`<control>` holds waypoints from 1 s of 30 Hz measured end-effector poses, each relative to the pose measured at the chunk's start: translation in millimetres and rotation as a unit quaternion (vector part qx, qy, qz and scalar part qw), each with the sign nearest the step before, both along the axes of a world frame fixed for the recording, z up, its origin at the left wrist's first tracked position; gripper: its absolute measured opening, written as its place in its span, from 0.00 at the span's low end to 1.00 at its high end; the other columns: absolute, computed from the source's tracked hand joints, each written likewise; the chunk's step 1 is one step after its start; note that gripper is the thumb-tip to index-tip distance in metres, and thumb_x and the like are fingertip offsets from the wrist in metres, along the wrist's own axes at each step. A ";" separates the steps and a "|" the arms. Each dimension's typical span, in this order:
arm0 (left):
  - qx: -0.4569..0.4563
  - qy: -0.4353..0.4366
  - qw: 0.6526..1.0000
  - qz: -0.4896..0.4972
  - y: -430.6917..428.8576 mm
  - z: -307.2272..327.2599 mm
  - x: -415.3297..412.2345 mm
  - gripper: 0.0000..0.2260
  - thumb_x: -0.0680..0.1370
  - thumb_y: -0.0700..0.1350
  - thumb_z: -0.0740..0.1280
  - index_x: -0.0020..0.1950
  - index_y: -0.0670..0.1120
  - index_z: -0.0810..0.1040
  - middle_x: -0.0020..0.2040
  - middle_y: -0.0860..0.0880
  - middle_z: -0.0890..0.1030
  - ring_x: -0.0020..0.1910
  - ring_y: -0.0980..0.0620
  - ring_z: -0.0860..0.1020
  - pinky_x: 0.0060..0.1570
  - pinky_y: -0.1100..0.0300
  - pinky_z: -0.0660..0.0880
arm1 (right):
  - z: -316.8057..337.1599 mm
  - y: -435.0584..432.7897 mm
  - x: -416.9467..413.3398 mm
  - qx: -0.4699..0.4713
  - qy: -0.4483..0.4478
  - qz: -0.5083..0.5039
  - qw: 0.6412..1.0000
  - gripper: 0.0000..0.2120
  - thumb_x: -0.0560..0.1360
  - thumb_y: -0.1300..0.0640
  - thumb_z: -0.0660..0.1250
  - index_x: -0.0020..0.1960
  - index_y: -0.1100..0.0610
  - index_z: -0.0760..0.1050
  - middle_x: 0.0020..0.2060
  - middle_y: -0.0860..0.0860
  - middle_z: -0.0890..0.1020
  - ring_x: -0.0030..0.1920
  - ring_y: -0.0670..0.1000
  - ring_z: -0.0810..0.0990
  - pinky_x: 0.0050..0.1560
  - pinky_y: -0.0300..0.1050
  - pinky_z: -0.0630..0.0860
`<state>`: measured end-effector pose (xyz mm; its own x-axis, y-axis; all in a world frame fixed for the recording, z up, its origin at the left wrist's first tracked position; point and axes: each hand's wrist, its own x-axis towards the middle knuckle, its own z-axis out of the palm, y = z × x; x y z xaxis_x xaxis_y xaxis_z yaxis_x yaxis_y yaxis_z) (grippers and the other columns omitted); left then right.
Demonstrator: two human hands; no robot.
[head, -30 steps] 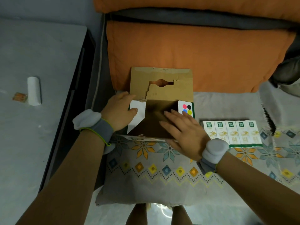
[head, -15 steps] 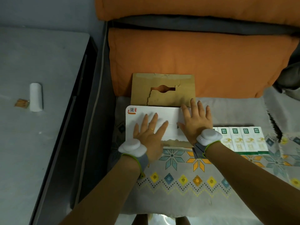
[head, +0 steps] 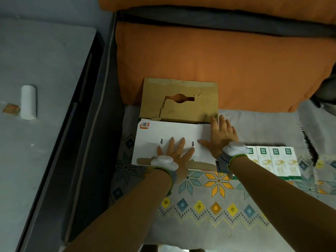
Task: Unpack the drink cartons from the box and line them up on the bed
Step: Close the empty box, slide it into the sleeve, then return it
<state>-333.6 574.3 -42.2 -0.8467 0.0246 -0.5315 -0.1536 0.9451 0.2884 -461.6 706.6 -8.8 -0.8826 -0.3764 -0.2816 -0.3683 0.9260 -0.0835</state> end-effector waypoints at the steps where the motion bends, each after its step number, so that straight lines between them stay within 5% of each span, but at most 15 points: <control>1: -0.014 0.002 1.000 -0.014 -1.9 -3.4 0.5 0.29 0.77 0.59 0.55 0.74 0.62 0.43 0.78 0.53 0.38 0.76 0.42 0.36 0.69 0.31 0.40 | -0.9 -0.5 -3.5 -0.014 -0.005 0.008 1.000 0.44 0.69 0.36 0.65 0.74 0.53 0.46 0.75 0.61 0.53 0.74 0.64 0.53 0.73 0.59 0.55; 6: -0.037 0.022 0.999 -0.017 -1.8 -10.7 3.6 0.31 0.76 0.60 0.55 0.73 0.63 0.40 0.78 0.52 0.38 0.76 0.41 0.37 0.68 0.31 0.39 | -0.7 -12.9 -27.4 -0.182 -0.100 -0.026 0.978 0.52 0.63 0.45 0.76 0.75 0.52 0.47 0.75 0.62 0.50 0.73 0.63 0.57 0.70 0.54 0.61; 10: -0.022 0.031 0.999 0.013 1.7 -5.4 4.2 0.30 0.76 0.59 0.56 0.73 0.64 0.42 0.78 0.54 0.38 0.76 0.42 0.36 0.69 0.33 0.36 | 6.7 -23.8 -49.4 -0.267 -0.149 -0.112 0.946 0.51 0.65 0.47 0.74 0.75 0.52 0.44 0.75 0.59 0.52 0.74 0.60 0.56 0.70 0.50 0.61; 15: 0.000 -0.006 1.000 0.011 1.6 7.9 0.1 0.29 0.78 0.57 0.55 0.74 0.63 0.42 0.78 0.53 0.36 0.76 0.42 0.34 0.69 0.32 0.37 | 30.2 -31.7 -71.6 -0.463 -0.194 -0.227 0.834 0.42 0.73 0.50 0.68 0.75 0.52 0.43 0.75 0.54 0.56 0.74 0.55 0.57 0.71 0.48 0.60; 17: 0.000 -0.022 1.000 0.004 2.0 11.8 -2.9 0.30 0.78 0.56 0.56 0.74 0.62 0.42 0.77 0.52 0.35 0.75 0.41 0.34 0.70 0.32 0.38 | 42.2 -32.5 -77.0 -0.488 -0.193 -0.236 0.818 0.41 0.74 0.50 0.67 0.75 0.52 0.44 0.75 0.54 0.57 0.73 0.54 0.59 0.70 0.48 0.60; 21: 0.010 -0.025 1.000 0.015 2.2 11.5 -2.2 0.29 0.79 0.53 0.55 0.74 0.63 0.41 0.77 0.53 0.35 0.75 0.42 0.34 0.70 0.32 0.38 | 61.6 -30.2 -79.0 -0.514 -0.174 -0.212 0.813 0.38 0.75 0.49 0.65 0.75 0.53 0.46 0.72 0.55 0.65 0.70 0.54 0.66 0.70 0.50 0.65; 27: 0.004 -0.044 0.999 0.031 -4.5 4.7 12.1 0.31 0.78 0.51 0.57 0.73 0.63 0.39 0.76 0.55 0.31 0.75 0.42 0.33 0.69 0.31 0.40 | 74.2 -16.2 -60.3 -0.497 -0.133 -0.118 0.849 0.31 0.74 0.52 0.66 0.72 0.55 0.57 0.58 0.50 0.74 0.55 0.47 0.74 0.47 0.25 0.72; 30: 0.002 -0.040 0.998 0.044 -4.0 6.4 15.7 0.31 0.77 0.52 0.56 0.73 0.65 0.39 0.73 0.59 0.29 0.75 0.44 0.33 0.70 0.35 0.39 | 77.2 -2.0 -49.2 -0.471 -0.117 -0.082 0.871 0.24 0.74 0.51 0.67 0.66 0.53 0.63 0.56 0.49 0.75 0.56 0.49 0.75 0.50 0.36 0.72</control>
